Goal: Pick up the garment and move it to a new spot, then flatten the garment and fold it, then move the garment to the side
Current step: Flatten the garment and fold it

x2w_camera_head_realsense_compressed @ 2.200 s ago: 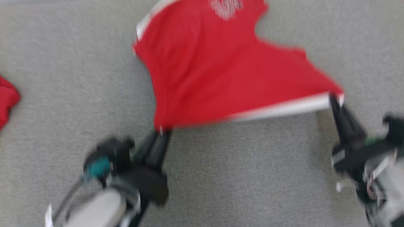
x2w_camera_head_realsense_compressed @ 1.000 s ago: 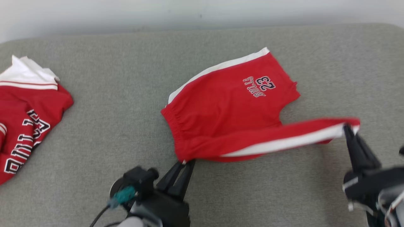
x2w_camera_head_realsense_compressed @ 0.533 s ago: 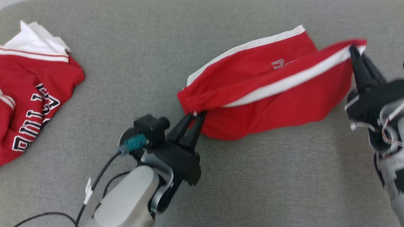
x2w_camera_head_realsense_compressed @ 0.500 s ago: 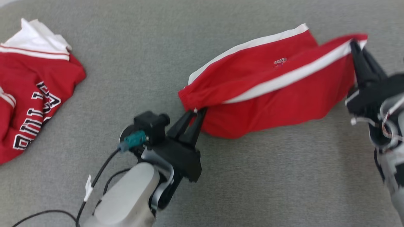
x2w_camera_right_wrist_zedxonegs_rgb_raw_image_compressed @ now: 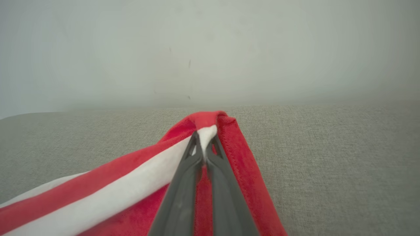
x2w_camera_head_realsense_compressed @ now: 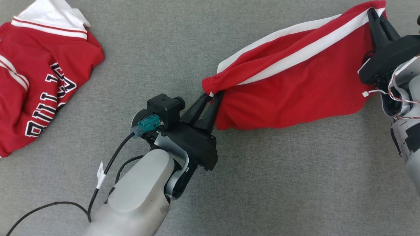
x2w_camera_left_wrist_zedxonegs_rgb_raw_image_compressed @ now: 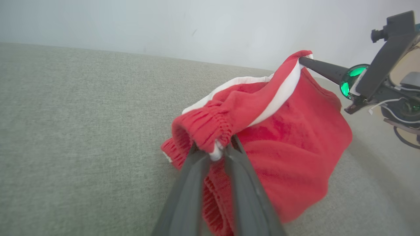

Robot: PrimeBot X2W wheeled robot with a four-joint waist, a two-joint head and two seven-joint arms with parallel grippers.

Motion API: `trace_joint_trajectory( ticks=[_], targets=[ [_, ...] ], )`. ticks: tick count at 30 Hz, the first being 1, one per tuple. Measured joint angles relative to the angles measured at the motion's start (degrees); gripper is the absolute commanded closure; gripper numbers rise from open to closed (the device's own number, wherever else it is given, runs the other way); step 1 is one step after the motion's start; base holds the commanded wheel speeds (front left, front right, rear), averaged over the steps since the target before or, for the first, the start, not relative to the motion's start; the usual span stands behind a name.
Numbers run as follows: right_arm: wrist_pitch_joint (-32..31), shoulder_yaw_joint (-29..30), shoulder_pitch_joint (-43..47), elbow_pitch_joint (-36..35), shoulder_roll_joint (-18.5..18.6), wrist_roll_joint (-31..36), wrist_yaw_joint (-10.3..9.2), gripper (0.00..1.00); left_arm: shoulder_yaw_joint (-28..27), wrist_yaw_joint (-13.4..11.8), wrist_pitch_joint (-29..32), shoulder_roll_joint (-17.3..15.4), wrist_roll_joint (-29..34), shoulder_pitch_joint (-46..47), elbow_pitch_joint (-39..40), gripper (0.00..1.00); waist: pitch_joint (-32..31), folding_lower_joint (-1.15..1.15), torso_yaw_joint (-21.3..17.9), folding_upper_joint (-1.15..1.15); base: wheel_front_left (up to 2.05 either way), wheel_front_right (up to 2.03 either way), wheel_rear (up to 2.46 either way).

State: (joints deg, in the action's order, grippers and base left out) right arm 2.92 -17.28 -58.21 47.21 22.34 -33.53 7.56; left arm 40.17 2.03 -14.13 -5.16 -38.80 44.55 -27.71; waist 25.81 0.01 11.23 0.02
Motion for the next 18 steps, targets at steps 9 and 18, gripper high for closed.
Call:
trace_joint_trajectory(
  ticks=[9,18],
  targets=[
    [5.27,-7.13,0.94,3.99,1.44,-3.23,0.00,0.00,-2.10,-0.08,-0.77,0.70,1.69,-2.36,-1.04,0.00,-2.24,-0.01,0.32,-0.01,0.00,0.00,0.00],
    [6.73,-11.74,7.76,5.27,6.24,-8.86,0.00,0.00,-12.62,-2.94,-0.85,-1.94,9.72,-15.13,11.84,0.00,-7.36,-0.02,0.16,-0.02,0.00,0.00,0.00]
  ],
)
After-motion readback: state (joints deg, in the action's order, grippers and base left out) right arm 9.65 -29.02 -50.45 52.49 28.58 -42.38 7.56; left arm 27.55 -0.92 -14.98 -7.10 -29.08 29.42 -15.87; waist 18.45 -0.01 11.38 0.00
